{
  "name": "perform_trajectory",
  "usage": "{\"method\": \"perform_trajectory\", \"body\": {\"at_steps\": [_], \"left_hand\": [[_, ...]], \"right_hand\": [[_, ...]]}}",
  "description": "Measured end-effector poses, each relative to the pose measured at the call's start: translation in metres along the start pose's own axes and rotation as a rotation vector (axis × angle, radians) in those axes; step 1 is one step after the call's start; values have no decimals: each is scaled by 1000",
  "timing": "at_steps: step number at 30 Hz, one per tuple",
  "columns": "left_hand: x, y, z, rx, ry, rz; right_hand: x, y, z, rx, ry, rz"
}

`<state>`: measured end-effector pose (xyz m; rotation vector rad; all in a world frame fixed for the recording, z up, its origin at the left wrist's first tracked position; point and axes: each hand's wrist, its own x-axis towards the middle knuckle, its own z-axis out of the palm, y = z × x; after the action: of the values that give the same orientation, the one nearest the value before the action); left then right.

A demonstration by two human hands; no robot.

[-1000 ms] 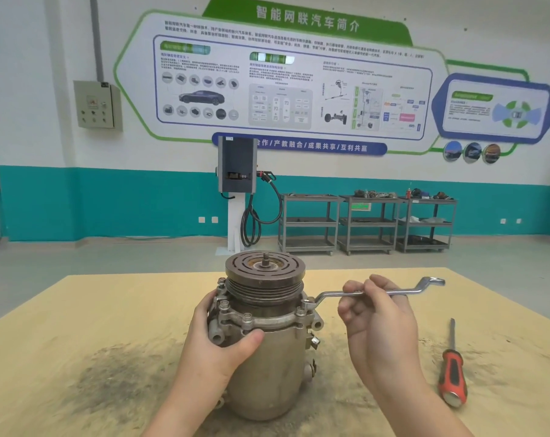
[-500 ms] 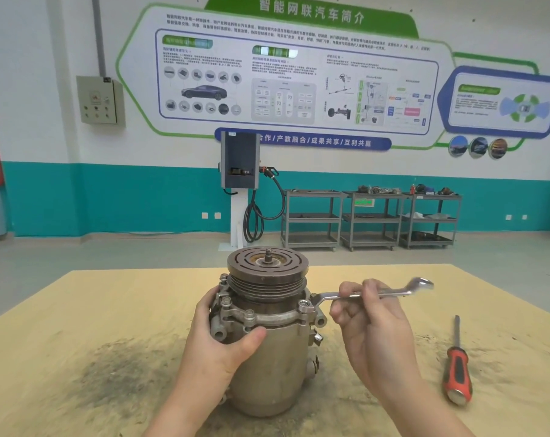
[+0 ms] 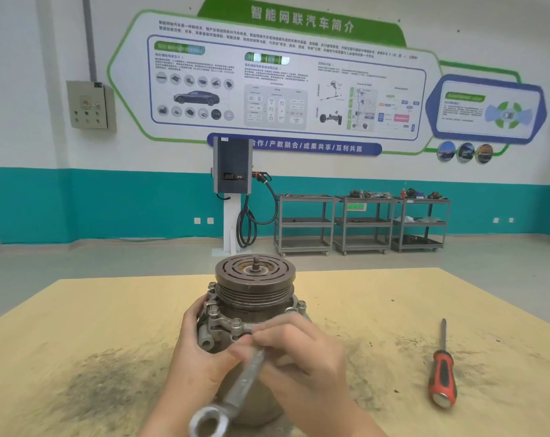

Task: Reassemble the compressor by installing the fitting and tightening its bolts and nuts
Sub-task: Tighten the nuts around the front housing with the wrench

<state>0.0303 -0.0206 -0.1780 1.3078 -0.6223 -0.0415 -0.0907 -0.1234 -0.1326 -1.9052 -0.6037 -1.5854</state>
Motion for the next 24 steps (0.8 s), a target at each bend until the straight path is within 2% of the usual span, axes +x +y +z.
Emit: {"method": "perform_trajectory", "body": {"at_steps": [4, 8, 9, 12, 15, 18, 24], "left_hand": [[9, -11, -5, 116, 5, 24], [1, -5, -3, 97, 0, 5], [-1, -3, -1, 93, 12, 5], [-4, 5, 3, 75, 18, 2], [-6, 8, 2, 65, 14, -5], [-8, 10, 1, 71, -3, -13], [-12, 13, 1, 42, -33, -21]], "right_hand": [[7, -3, 22, -75, 8, 109], [14, -13, 1, 1, 69, 7], [17, -15, -8, 87, 134, 60], [25, -11, -32, 521, 385, 460], [26, 5, -48, 854, 429, 704], [24, 16, -50, 1011, 446, 810], [22, 25, -49, 1072, 422, 870]]}}
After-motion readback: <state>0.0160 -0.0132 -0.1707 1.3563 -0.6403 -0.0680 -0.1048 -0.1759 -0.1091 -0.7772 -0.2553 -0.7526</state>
